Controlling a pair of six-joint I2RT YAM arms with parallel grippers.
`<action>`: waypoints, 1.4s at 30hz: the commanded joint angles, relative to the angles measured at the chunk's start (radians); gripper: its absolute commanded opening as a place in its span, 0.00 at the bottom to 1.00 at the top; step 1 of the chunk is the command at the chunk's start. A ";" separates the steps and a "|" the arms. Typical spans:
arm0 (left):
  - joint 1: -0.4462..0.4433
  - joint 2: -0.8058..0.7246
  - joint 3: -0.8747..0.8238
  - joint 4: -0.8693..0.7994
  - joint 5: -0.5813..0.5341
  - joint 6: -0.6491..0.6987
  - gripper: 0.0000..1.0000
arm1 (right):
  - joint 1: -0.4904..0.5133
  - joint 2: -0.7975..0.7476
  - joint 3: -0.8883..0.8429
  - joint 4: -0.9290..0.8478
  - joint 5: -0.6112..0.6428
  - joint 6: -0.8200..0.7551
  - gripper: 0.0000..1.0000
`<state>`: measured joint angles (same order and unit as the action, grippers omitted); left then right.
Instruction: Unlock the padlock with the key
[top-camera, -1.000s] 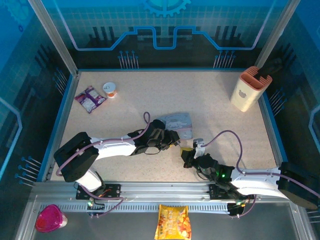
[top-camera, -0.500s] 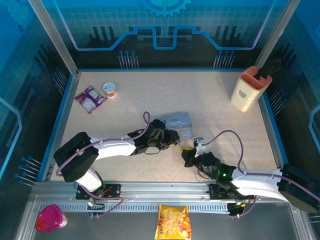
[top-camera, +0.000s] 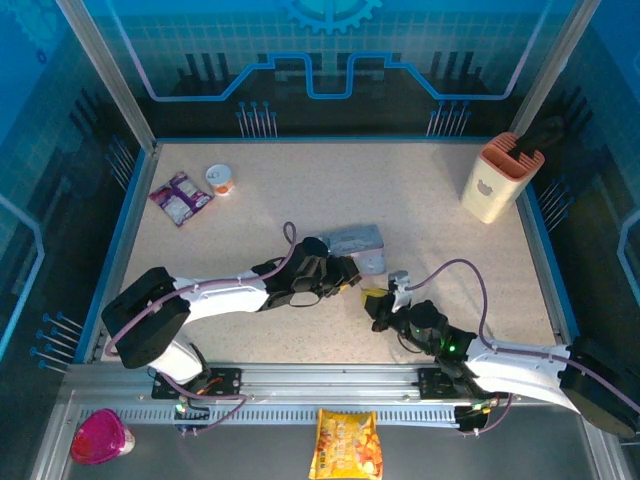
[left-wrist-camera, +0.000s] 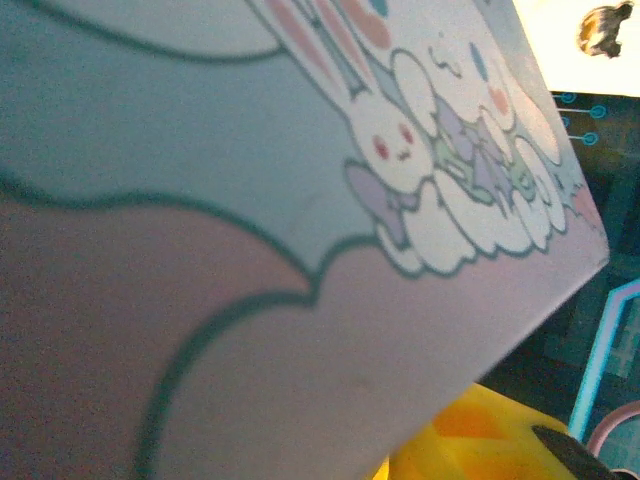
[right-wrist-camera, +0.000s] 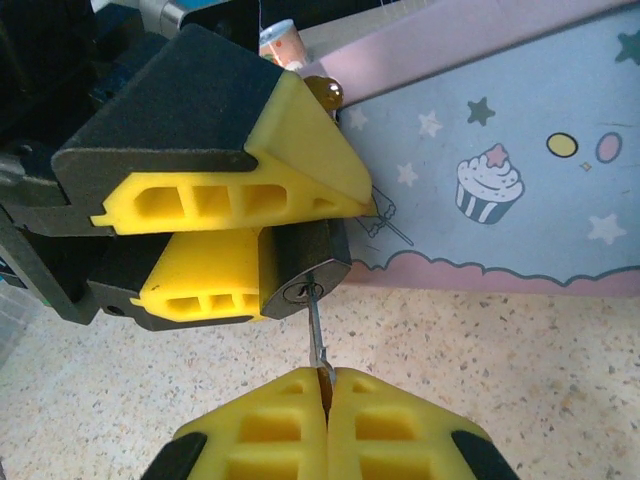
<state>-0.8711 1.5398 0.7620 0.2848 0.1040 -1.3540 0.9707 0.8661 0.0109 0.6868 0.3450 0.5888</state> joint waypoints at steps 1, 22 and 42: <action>-0.065 -0.033 0.008 0.053 0.184 -0.016 0.04 | -0.033 -0.029 0.015 0.185 -0.028 -0.049 0.00; -0.064 -0.027 -0.025 0.028 0.159 0.029 0.03 | -0.164 -0.038 0.087 -0.015 -0.215 0.262 0.00; -0.072 0.037 -0.198 0.494 0.130 0.054 0.00 | -0.224 -0.085 0.106 -0.150 -0.224 0.492 0.00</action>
<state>-0.8841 1.5497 0.5972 0.6365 0.0902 -1.3064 0.7845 0.7952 0.0658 0.4870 0.0502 1.0325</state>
